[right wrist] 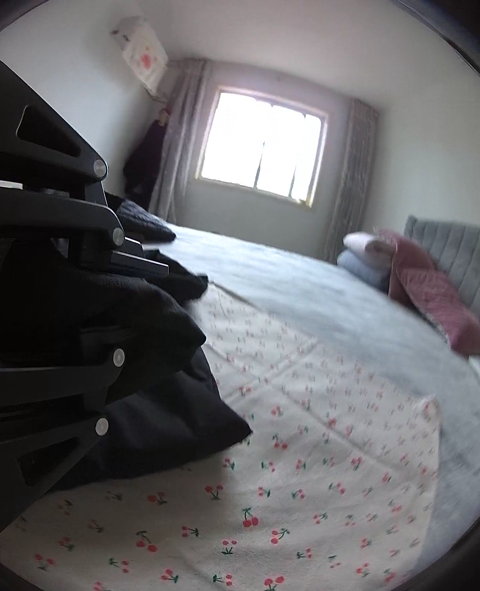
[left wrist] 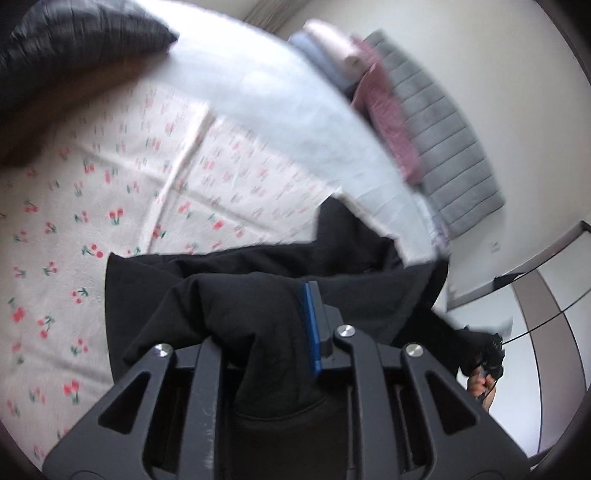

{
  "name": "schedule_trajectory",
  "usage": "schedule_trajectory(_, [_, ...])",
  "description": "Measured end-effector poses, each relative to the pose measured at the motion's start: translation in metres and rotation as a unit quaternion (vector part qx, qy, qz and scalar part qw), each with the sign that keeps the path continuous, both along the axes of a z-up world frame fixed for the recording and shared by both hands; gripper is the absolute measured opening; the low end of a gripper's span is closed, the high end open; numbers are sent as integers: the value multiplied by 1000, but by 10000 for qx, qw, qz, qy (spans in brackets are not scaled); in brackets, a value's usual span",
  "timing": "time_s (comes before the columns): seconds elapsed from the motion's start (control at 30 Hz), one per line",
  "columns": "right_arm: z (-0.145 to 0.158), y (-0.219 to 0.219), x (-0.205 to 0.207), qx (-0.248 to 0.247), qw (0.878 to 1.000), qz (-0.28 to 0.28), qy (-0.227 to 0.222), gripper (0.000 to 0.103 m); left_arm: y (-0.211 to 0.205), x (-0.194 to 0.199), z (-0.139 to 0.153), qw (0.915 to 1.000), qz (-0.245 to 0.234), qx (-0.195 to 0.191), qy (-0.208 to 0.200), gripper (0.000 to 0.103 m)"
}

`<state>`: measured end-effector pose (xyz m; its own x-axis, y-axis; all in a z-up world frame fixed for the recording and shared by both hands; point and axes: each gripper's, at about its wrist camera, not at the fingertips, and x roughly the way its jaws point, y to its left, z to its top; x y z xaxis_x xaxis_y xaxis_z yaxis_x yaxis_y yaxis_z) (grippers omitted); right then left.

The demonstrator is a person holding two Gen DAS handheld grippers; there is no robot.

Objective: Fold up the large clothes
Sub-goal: 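Lift the black coat hem with both tools and carry it toward the collar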

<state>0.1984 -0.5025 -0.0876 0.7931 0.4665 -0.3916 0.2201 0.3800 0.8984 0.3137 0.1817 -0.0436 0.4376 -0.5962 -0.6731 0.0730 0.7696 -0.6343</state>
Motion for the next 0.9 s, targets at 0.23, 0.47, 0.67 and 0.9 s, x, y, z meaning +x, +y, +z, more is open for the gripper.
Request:
schedule_trajectory(0.23, [-23,-29,-3,358,9979,-531,-1,64,31,4,-17,9908,123,-1211,593,57])
schedule_trajectory(0.47, [12,-30,-2,-1001,9938,-457,158,69,57,-17,37,9969,528,-449,-382,92])
schedule_trajectory(0.67, [38,28,42,-3475,9342,500,636,69,37,2,23,9953,260,894,-256,92])
schedule_trajectory(0.9, [13,59,93,-4104,8990,1045,1116,30,4,28,1,9882,161,1503,-243,7])
